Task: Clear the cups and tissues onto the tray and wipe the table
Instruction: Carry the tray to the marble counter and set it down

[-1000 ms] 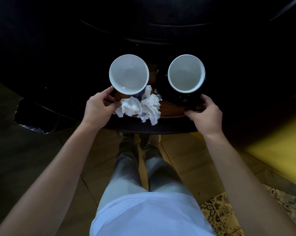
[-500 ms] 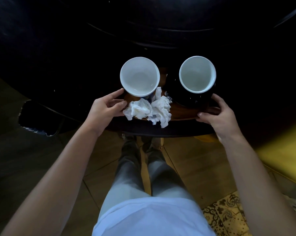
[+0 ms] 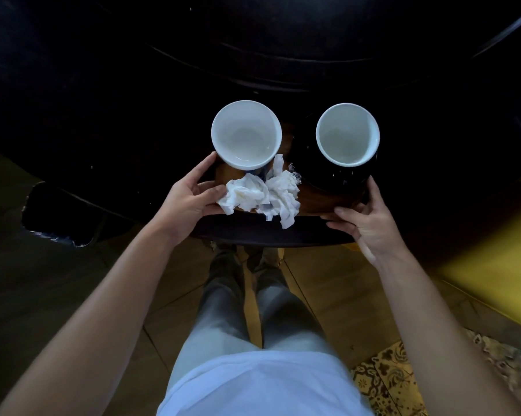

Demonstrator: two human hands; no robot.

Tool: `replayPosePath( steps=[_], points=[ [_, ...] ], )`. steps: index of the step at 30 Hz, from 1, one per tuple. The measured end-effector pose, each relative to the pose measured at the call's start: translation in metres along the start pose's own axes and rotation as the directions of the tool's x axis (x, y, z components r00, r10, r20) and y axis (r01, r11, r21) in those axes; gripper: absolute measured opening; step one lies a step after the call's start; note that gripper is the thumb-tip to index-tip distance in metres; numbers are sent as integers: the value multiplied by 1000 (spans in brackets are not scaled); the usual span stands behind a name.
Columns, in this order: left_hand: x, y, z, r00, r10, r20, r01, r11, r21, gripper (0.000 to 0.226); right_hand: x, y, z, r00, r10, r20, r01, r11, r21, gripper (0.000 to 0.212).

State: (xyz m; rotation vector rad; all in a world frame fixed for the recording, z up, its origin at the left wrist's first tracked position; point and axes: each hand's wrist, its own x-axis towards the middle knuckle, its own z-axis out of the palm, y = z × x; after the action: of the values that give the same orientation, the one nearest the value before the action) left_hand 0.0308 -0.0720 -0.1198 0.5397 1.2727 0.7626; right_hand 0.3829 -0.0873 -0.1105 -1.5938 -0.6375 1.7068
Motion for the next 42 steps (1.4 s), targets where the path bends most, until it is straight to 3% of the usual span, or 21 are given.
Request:
replayPosePath(
  steps=[13, 28, 34, 42],
  points=[
    [-4, 9, 8, 999, 49, -3, -49, 998, -44, 62, -4, -7, -1, 999, -32, -31, 36, 986, 162, 87],
    [-70, 101, 1, 969, 213, 125, -198, 972, -125, 67, -69, -105, 33, 973, -216, 76, 199, 961, 192, 85],
    [-102, 157, -8, 947, 273, 170, -268, 962, -53, 78, -105, -136, 65, 956, -282, 75, 262, 944, 202, 87],
    [-134, 227, -8, 903, 375, 212, -376, 926, -33, 72, -138, -178, 90, 906, -417, 77, 404, 904, 142, 87]
  ],
)
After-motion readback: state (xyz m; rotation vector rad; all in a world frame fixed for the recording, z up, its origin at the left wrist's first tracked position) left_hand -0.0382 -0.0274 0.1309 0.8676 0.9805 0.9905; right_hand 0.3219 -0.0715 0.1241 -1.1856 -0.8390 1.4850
